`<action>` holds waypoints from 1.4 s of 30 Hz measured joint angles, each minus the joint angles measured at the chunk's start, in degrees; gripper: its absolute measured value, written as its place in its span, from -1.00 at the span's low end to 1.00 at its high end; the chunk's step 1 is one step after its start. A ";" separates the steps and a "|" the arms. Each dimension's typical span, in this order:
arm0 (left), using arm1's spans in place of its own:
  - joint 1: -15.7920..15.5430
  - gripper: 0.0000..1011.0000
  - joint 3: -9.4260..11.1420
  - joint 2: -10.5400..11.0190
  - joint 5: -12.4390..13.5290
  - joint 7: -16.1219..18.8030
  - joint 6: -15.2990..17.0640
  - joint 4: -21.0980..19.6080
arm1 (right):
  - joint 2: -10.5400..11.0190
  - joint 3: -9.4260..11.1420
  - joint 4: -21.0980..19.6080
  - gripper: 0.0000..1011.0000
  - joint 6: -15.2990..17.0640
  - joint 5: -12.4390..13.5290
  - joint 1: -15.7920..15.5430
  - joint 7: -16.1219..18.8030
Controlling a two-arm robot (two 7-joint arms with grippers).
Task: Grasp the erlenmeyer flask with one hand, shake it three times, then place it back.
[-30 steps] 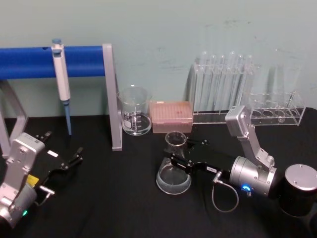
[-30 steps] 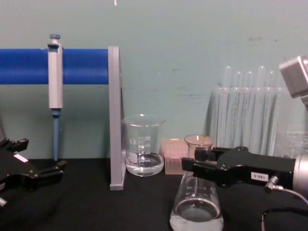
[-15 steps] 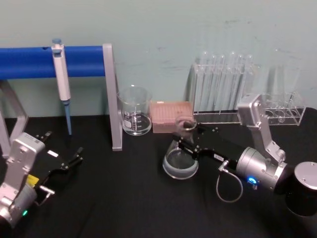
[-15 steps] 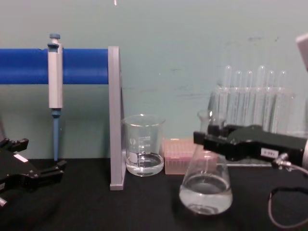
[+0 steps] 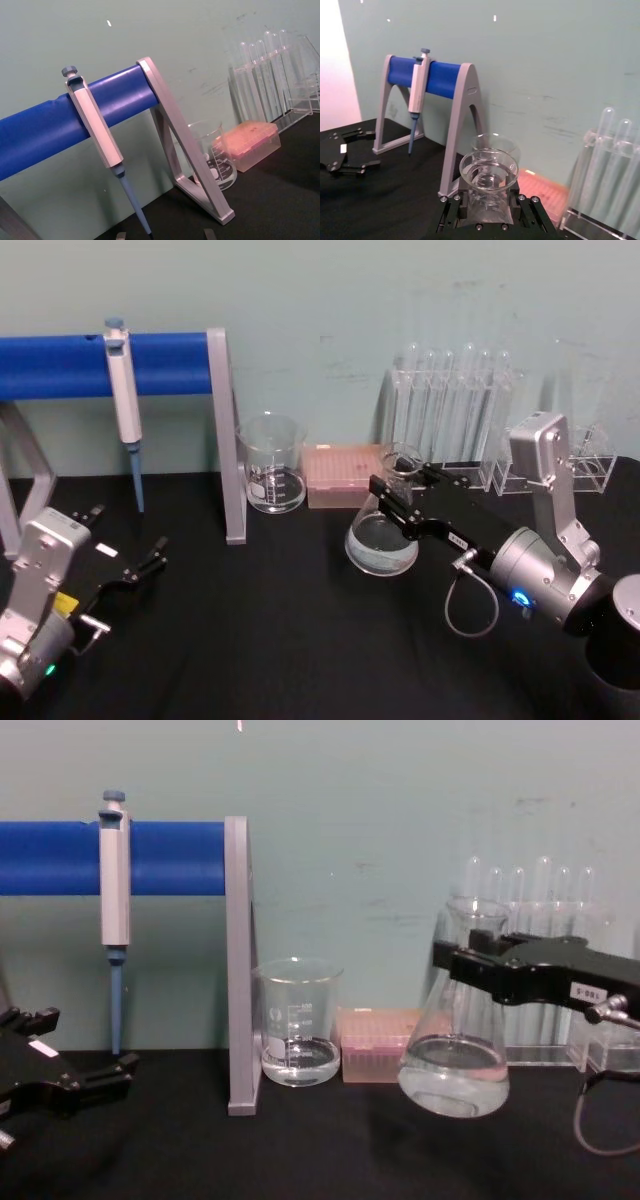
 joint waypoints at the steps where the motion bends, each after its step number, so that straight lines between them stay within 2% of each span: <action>1: 0.00 0.98 0.00 0.00 0.00 0.00 0.00 0.00 | -0.08 0.17 -0.25 -0.10 0.00 -0.14 -0.26 -0.34; 10: 0.00 0.98 0.00 0.00 0.00 0.00 0.00 0.00 | -0.67 1.78 -2.31 -0.10 0.17 -1.51 -2.34 -2.12; 23: 0.00 0.98 0.00 0.00 0.00 0.00 0.00 0.00 | -0.74 2.31 -3.75 -0.10 0.53 -2.96 -3.63 -1.01; 33: 0.00 0.98 0.00 0.00 0.00 0.00 0.00 0.00 | 0.25 0.83 -4.68 -0.10 -0.06 -2.65 -3.73 2.84; 42: 0.00 0.98 0.00 0.00 0.00 0.00 0.00 0.00 | 1.75 -1.85 -5.67 -0.10 -1.44 -1.76 -3.68 7.28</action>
